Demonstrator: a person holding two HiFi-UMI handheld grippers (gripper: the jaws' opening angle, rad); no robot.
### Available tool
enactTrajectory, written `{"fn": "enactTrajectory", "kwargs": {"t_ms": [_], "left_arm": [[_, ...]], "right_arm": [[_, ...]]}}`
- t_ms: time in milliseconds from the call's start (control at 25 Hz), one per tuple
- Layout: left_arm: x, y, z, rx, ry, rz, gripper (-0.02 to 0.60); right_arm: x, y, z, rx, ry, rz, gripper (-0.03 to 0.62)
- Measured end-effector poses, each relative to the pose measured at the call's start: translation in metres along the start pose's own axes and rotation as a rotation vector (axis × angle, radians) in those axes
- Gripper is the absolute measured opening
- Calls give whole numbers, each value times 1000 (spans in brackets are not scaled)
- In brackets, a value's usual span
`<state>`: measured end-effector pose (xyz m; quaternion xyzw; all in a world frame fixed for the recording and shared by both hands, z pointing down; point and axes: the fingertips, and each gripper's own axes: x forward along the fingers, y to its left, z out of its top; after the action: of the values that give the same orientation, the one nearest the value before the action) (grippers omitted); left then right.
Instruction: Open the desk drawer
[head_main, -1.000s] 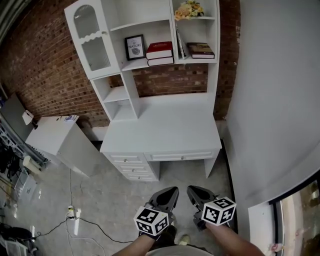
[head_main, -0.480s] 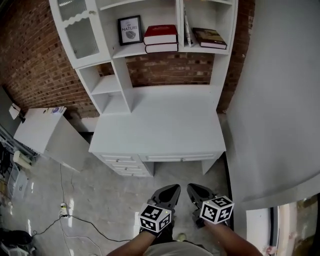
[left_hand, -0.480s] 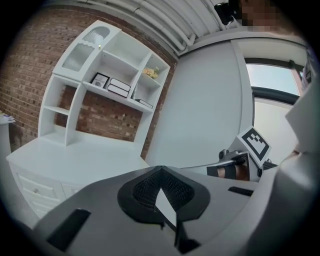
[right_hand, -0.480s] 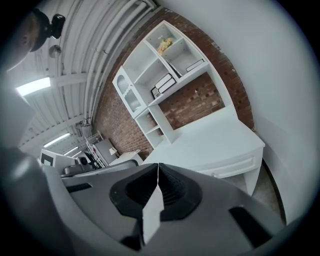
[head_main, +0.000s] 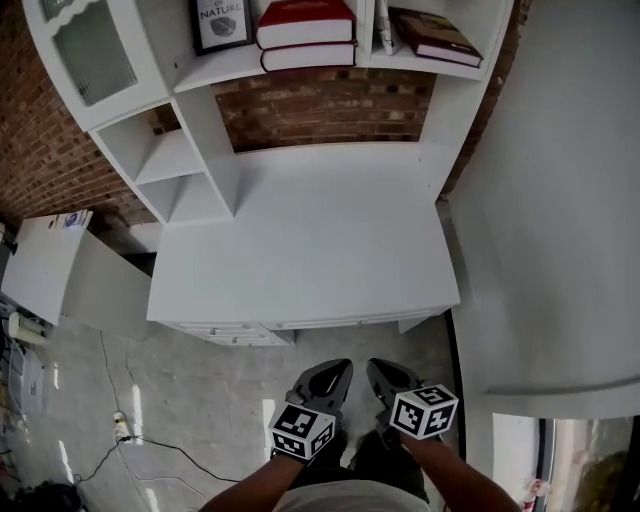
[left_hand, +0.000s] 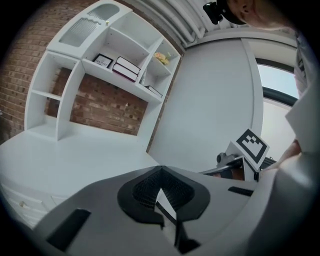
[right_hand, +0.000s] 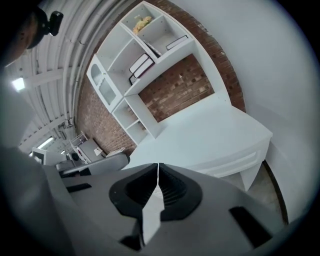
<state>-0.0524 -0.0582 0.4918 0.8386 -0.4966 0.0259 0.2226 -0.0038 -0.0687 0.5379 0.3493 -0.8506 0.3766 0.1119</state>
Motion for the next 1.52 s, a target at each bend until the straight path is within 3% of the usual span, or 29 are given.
{"fn": "enactTrajectory", "kwargs": {"t_ms": [320,560,680,840,1280,1520], "left_arm": [[54,38,-7,8,7,-6,8],[85,63,-22,-11,34,35,9],[98,72,-31,-16,55,49,9],[113,83,-38,-24,54,65,9],[128,98,-55,1,45,54,8],[120,97,-53,19,26,42,9]], "right_arm": [[75,-70,-16,74,77,-44,20],[127,-141,-48,116,181,-108,26],[148,-165,-62,155,221,-117,75],[173,-191,-80,178,256,-127,91],[215,-219,-109,256,265,-111,120],[215,-214,-108,270,234,-82,77]]}}
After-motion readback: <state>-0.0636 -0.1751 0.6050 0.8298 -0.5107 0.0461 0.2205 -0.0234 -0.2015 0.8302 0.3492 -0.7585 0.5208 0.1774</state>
